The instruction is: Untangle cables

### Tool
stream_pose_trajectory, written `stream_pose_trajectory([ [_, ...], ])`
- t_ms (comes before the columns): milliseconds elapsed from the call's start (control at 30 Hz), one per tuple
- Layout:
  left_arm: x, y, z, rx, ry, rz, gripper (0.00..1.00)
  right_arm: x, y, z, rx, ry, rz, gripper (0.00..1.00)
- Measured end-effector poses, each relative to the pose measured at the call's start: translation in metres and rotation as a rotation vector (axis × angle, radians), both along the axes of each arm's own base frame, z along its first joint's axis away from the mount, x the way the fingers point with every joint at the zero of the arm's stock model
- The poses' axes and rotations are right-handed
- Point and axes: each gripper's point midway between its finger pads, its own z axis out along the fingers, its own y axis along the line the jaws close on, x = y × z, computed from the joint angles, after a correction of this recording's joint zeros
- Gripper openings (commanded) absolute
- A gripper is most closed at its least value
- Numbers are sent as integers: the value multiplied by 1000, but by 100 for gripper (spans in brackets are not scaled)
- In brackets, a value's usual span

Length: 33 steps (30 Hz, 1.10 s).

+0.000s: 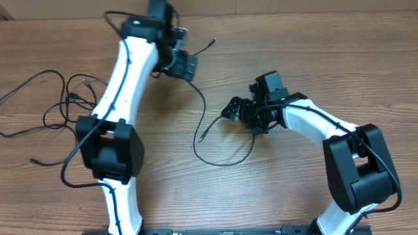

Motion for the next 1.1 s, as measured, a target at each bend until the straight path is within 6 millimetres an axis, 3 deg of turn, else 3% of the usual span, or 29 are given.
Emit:
stream_pose_trajectory([
  [133, -2, -21, -14, -8, 23, -33, 100, 25, -26, 4, 32, -39, -95, 100],
  [300, 13, -29, -53, -12, 50, 14, 96, 40, -49, 17, 155, -45, -141, 100],
  [467, 53, -34, -74, -31, -57, 74, 95, 17, -33, 26, 273, 32, -54, 100],
  [633, 95, -35, -57, -38, -243, 125, 100, -23, -14, 21, 282, 147, 51, 100],
  [767, 119, -36, -43, -52, -358, 141, 100, -52, -17, 4, 170, 269, 46, 100],
  [933, 131, -38, -43, -54, -403, 140, 100, -46, -37, 0, 148, 286, -20, 100],
  [1100, 131, -38, -90, -19, -347, 110, 100, -36, -68, 4, 192, 305, -123, 100],
])
